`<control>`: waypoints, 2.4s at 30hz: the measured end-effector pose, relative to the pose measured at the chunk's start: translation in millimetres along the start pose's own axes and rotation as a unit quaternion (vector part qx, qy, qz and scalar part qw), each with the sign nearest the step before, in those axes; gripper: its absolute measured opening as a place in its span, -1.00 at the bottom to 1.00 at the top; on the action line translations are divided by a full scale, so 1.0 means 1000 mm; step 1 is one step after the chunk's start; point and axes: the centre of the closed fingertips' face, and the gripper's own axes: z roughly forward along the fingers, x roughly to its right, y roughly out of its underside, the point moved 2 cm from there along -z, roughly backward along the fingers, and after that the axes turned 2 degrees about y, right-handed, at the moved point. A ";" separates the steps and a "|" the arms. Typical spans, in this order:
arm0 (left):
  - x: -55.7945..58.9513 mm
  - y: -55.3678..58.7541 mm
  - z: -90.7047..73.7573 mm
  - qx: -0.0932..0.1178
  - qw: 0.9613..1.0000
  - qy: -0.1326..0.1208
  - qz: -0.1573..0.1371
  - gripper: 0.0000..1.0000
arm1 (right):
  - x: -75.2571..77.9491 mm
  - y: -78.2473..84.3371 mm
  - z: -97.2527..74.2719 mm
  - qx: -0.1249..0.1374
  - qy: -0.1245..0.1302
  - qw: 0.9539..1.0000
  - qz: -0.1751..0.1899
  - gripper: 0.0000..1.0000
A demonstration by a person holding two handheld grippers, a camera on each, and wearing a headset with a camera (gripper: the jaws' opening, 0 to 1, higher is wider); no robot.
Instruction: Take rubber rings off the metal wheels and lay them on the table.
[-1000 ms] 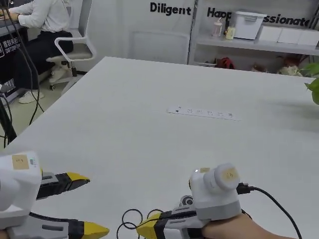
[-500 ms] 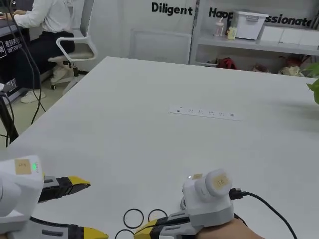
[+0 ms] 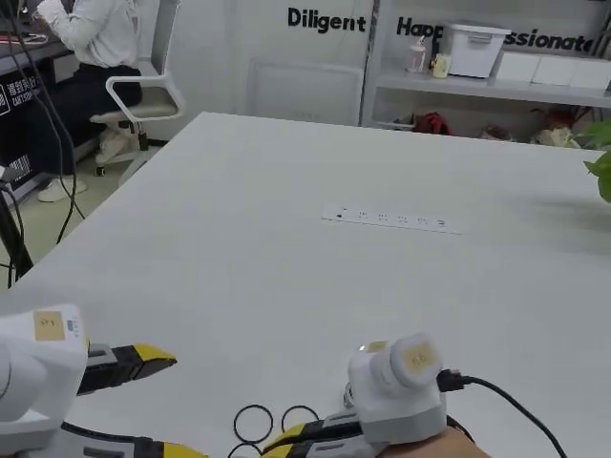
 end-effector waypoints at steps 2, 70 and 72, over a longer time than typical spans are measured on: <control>0.000 0.001 0.001 -0.001 1.000 0.001 0.000 0.33 | 0.001 0.000 -0.002 0.000 0.001 1.000 -0.001 -0.83; 0.011 -0.021 0.010 0.010 1.000 0.010 0.007 0.37 | 0.038 0.002 -0.166 0.086 0.159 0.980 -0.084 0.26; 0.012 -0.021 0.010 0.009 1.000 0.010 0.006 0.37 | 0.039 0.004 -0.168 0.085 0.163 0.979 -0.085 0.31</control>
